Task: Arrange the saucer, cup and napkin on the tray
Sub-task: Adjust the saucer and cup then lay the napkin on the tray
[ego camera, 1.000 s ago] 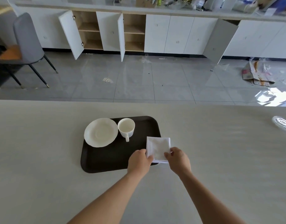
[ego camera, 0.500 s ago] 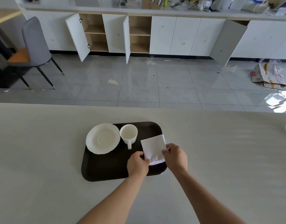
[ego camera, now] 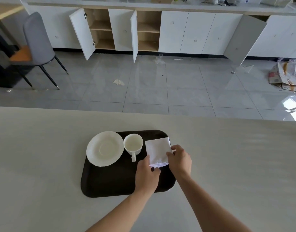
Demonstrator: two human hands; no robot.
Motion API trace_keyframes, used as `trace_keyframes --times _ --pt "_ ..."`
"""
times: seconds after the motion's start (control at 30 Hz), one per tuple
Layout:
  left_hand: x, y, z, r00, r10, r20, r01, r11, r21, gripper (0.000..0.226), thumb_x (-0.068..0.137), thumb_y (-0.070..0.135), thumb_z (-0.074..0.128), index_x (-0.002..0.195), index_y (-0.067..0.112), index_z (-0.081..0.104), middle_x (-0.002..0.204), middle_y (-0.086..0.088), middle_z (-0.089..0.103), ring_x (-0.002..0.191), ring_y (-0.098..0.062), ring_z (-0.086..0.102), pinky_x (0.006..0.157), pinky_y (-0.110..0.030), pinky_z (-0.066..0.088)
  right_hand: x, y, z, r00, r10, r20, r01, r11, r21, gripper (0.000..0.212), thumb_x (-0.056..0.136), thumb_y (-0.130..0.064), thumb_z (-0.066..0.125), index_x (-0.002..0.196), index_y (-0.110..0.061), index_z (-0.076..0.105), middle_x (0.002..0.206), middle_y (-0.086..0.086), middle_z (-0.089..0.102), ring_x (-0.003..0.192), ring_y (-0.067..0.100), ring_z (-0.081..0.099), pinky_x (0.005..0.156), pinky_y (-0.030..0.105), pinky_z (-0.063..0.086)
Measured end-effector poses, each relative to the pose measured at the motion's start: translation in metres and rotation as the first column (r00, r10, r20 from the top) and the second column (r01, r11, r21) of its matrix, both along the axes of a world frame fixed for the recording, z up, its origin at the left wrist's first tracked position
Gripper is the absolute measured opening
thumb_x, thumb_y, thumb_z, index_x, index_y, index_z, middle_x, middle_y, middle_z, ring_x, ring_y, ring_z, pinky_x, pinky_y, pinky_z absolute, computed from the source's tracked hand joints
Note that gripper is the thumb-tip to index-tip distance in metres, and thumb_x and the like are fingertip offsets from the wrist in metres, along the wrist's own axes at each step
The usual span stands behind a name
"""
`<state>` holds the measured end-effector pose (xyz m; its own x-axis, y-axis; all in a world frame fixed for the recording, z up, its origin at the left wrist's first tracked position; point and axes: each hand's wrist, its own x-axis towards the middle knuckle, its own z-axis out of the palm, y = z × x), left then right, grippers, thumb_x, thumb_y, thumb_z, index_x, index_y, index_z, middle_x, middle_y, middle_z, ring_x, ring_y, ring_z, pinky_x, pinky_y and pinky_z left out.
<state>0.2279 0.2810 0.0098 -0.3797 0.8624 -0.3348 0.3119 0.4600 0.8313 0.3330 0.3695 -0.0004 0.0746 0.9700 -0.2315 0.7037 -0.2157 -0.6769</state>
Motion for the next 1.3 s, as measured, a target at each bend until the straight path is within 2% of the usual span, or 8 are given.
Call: trace_keyframes --times 0.17,0.3,0.43,0.5,0.63,0.8,1.07,1.3 --pt "0.004 -0.010 -0.003 0.978 -0.119 -0.174 0.122 0.993 0.007 0.063 0.089 0.016 0.057 0.148 0.014 0.034 0.155 -0.005 0.025 0.142 -0.020 0.033 0.111 -0.022 0.031 -0.007 0.005 -0.003 0.999 -0.003 0.053 0.001 1.000 0.027 0.017 0.088 -0.022 0.057 0.105 -0.022 0.060 0.080 -0.004 0.067 0.071 0.020 0.056 0.056 0.026 0.036" --pt "0.004 -0.016 -0.006 0.900 -0.243 -0.361 0.265 0.964 0.012 0.064 0.092 0.023 0.053 0.151 0.016 0.029 0.163 -0.006 0.009 0.147 -0.019 0.021 0.117 -0.027 0.029 -0.012 0.007 -0.003 0.998 0.016 0.065 -0.019 0.999 0.048 0.007 0.087 -0.022 0.057 0.095 -0.021 0.058 0.070 -0.009 0.060 0.064 0.016 0.054 0.049 0.018 0.032" --pt "-0.002 -0.018 -0.008 0.816 -0.323 -0.479 0.340 0.939 -0.054 0.064 0.093 0.024 0.046 0.153 0.017 0.024 0.164 -0.009 0.002 0.149 -0.023 0.016 0.118 -0.030 0.027 -0.014 0.010 0.000 0.993 0.077 0.094 -0.080 0.996 0.030 0.012 0.086 -0.025 0.060 0.097 -0.019 0.059 0.072 -0.007 0.061 0.063 0.014 0.054 0.049 0.022 0.033" --pt "-0.004 -0.019 -0.008 0.737 -0.365 -0.568 0.366 0.923 -0.117 0.064 0.090 0.023 0.047 0.151 0.014 0.030 0.164 -0.017 0.008 0.147 -0.028 0.024 0.114 -0.034 0.034 -0.011 0.010 0.002 0.976 0.156 0.153 -0.166 0.985 0.053 0.016 0.086 -0.030 0.064 0.094 -0.017 0.060 0.078 -0.002 0.065 0.070 0.021 0.058 0.055 0.025 0.036" --pt "-0.008 -0.021 -0.006 0.550 -0.455 -0.701 0.433 0.872 -0.227 0.053 0.075 0.024 0.059 0.126 0.009 0.057 0.143 -0.019 0.049 0.118 -0.033 0.056 0.085 -0.040 0.053 0.001 0.006 0.004 0.943 0.257 0.213 -0.283 0.953 0.106 0.021 0.080 -0.031 0.072 0.095 -0.017 0.065 0.089 -0.001 0.063 0.073 0.022 0.058 0.063 0.026 0.038" --pt "-0.011 -0.019 -0.007 0.374 -0.543 -0.752 0.478 0.807 -0.346 0.058 0.074 0.033 0.060 0.126 0.006 0.059 0.139 -0.015 0.056 0.122 -0.033 0.055 0.089 -0.044 0.051 0.010 0.000 -0.002 0.902 0.366 0.227 -0.397 0.911 0.109 0.040 0.075 -0.015 0.076 0.114 -0.016 0.068 0.106 -0.001 0.063 0.089 0.021 0.064 0.070 0.023 0.041" --pt "-0.010 -0.015 -0.005 0.285 -0.597 -0.750 0.483 0.765 -0.426 0.067 0.070 0.041 0.067 0.126 0.003 0.063 0.133 -0.014 0.062 0.123 -0.030 0.057 0.086 -0.041 0.053 0.008 0.001 -0.008 0.881 0.384 0.278 -0.440 0.880 0.178 0.025 0.081 -0.005 0.071 0.106 -0.009 0.070 0.107 0.004 0.066 0.096 0.026 0.063 0.072 0.024 0.042" --pt "-0.009 -0.008 -0.012 0.284 -0.554 -0.783 0.475 0.791 -0.387 0.070 0.081 0.035 0.061 0.139 -0.003 0.047 0.145 -0.024 0.048 0.141 -0.044 0.038 0.114 -0.052 0.036 0.006 0.005 -0.008 0.860 0.408 0.307 -0.472 0.864 0.176 0.028 0.080 -0.011 0.074 0.108 -0.012 0.068 0.107 0.003 0.065 0.102 0.025 0.059 0.071 0.029 0.048"
